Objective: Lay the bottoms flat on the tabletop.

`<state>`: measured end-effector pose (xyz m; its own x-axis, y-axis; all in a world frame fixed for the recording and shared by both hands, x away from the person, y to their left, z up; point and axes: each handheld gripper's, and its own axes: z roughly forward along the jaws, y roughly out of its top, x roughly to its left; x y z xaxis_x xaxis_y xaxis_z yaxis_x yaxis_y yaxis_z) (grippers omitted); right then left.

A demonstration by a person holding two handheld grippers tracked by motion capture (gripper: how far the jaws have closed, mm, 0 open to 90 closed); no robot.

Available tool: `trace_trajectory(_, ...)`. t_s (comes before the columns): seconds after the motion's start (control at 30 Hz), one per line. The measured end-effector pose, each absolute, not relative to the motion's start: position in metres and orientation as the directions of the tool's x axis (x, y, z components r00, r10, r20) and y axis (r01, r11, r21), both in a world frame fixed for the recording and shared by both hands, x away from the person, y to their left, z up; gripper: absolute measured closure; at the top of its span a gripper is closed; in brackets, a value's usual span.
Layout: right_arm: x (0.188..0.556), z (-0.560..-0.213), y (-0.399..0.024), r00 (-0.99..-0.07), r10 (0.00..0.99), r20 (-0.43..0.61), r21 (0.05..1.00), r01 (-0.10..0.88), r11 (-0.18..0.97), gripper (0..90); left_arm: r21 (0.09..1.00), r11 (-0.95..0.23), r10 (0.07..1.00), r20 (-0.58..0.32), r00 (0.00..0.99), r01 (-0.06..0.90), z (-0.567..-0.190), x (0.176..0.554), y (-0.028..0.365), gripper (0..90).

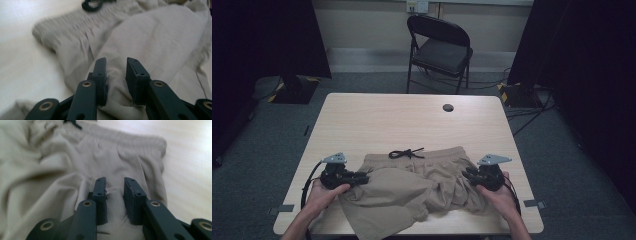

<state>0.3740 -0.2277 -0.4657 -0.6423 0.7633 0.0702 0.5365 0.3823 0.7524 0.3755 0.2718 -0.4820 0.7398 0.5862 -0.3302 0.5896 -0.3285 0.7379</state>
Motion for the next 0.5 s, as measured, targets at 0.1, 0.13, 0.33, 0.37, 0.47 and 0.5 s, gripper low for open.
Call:
trace_trajectory(0.1,0.366,-0.472,-0.232,-0.636,0.768,0.075,0.740,0.552,0.384,72.6,0.731,-0.337,0.593,-0.325,0.737,0.593,-0.490,0.363,0.273,69.1)
trace_trajectory(0.13,0.359,-0.478,-0.235,-0.634,0.770,0.074,0.728,0.562,0.393,72.9,0.724,-0.341,0.593,-0.329,0.735,0.600,-0.492,0.359,0.273,68.7)
trace_trajectory(0.33,0.351,-0.479,-0.238,-0.640,0.765,0.076,0.729,0.559,0.395,68.1,0.737,-0.327,0.584,-0.335,0.740,0.591,-0.486,0.353,0.273,60.2)
trace_trajectory(0.37,0.355,-0.474,-0.238,-0.639,0.765,0.079,0.740,0.552,0.385,62.2,0.759,-0.290,0.594,-0.335,0.731,0.583,-0.479,0.357,0.276,59.1)
trace_trajectory(0.47,0.365,-0.461,-0.238,-0.626,0.775,0.086,0.766,0.538,0.350,52.4,0.770,-0.258,0.622,-0.330,0.710,0.584,-0.468,0.373,0.279,52.6)
trace_trajectory(0.5,0.369,-0.457,-0.238,-0.618,0.782,0.086,0.770,0.539,0.341,50.7,0.775,-0.239,0.629,-0.335,0.701,0.585,-0.465,0.379,0.280,51.2)
